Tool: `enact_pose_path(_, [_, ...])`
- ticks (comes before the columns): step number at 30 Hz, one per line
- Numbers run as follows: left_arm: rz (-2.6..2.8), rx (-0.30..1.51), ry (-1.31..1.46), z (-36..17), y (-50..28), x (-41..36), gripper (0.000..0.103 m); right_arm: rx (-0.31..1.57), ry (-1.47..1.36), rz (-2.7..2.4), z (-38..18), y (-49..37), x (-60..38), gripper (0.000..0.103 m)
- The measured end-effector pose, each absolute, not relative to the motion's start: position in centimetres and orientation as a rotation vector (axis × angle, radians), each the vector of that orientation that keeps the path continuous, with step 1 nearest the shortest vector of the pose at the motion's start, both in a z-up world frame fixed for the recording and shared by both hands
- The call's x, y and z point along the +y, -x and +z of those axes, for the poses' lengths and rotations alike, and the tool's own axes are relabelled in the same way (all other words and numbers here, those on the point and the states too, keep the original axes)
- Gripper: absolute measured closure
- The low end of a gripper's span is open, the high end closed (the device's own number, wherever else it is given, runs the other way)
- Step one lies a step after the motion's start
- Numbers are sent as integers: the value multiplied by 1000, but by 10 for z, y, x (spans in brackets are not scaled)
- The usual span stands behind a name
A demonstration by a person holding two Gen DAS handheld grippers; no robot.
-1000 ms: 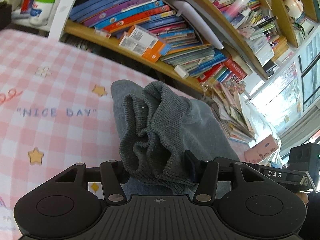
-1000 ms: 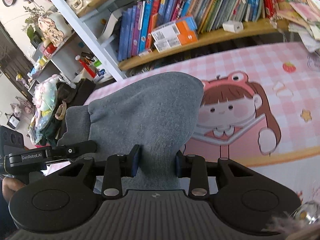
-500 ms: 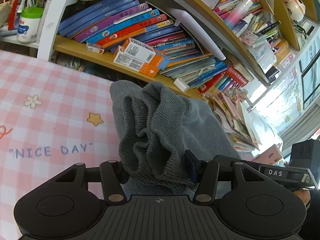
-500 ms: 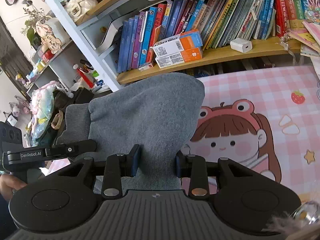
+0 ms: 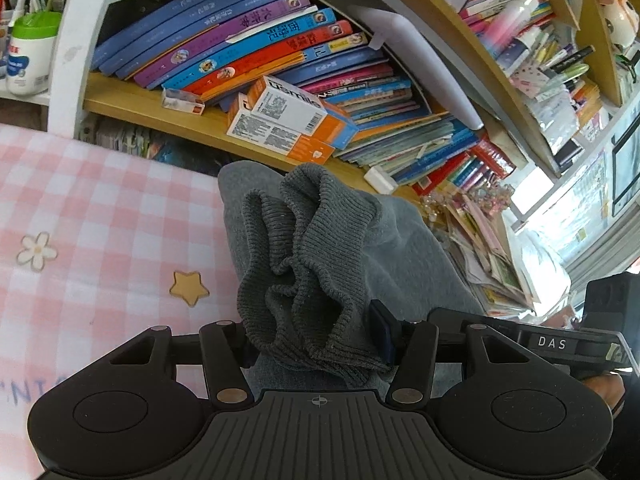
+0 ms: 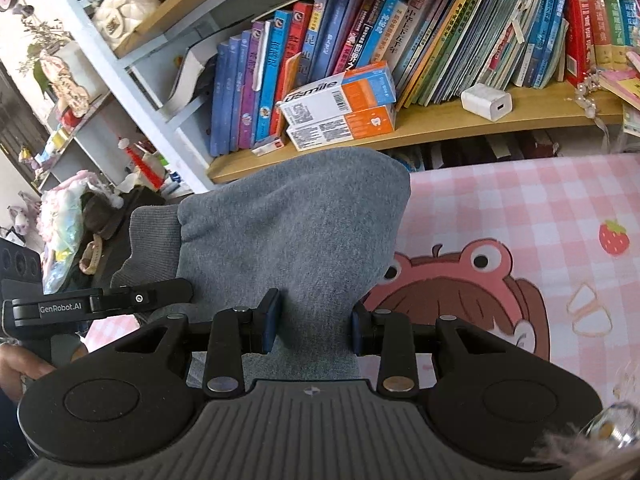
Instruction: Fold clothes
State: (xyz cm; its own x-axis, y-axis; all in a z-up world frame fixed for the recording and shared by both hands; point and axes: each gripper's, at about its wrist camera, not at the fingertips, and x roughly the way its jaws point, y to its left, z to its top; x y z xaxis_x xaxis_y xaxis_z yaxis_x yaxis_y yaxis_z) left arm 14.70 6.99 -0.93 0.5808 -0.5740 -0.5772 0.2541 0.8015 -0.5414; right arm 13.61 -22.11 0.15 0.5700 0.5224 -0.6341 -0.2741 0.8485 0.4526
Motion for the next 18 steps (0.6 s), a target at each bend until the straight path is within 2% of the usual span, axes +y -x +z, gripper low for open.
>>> enact_pose_path(18, [-510, 849, 419, -38, -214, 61, 51, 857, -313, 461, -25, -209, -228, 72])
